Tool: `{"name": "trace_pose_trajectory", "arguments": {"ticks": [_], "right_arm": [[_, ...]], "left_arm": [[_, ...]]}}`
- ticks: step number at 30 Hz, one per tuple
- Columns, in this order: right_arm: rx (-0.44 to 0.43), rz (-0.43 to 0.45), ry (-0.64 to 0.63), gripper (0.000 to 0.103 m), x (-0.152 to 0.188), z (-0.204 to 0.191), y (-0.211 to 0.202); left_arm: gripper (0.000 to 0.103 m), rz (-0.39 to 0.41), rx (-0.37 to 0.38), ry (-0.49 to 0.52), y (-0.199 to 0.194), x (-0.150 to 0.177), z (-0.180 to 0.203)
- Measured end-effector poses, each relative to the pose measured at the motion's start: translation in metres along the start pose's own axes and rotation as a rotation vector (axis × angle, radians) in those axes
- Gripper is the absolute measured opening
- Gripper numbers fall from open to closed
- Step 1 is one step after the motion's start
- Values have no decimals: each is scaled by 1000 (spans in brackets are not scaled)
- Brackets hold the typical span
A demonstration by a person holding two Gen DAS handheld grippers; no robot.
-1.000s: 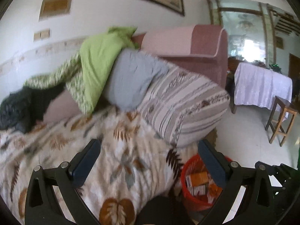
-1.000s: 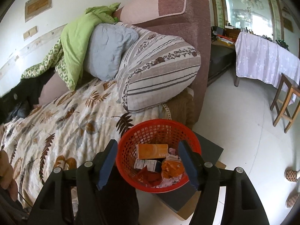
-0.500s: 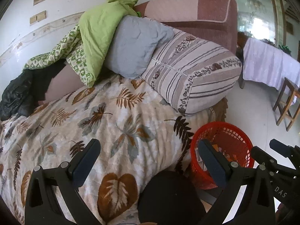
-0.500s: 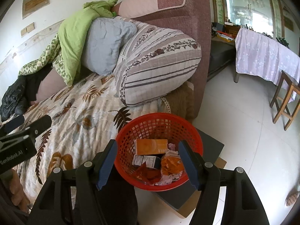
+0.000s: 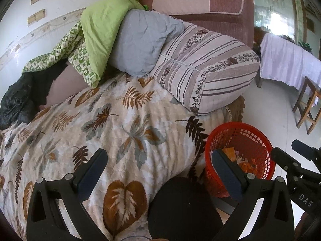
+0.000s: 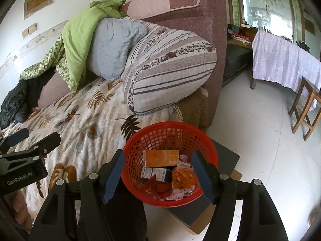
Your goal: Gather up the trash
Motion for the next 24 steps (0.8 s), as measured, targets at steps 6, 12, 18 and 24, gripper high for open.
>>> {"name": "trace_pose_trajectory", "arguments": {"ticks": [6, 12, 18, 24], "right_arm": [[7, 2, -3, 72, -3, 0, 3], [8, 2, -2, 73, -4, 1, 4], [14, 6, 1, 73, -4, 4, 3], [13, 3, 7, 73, -2, 7, 4]], "left_arm": [[103, -14, 7, -4, 4, 3, -1], [103, -23, 9, -5, 7, 5, 0], [103, -29, 15, -4, 8, 7, 3], [103, -33, 19, -2, 9, 9, 5]]}}
Point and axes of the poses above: each gripper's, at about its wrist camera, not at the fingertips, and y roughly the way its jaws point, z to its right, x to its underside, the point moved 10 cm from there along y, roughly the way its jaws point, and after that the axes turned 10 degrees about y, right-handed, at the moved point
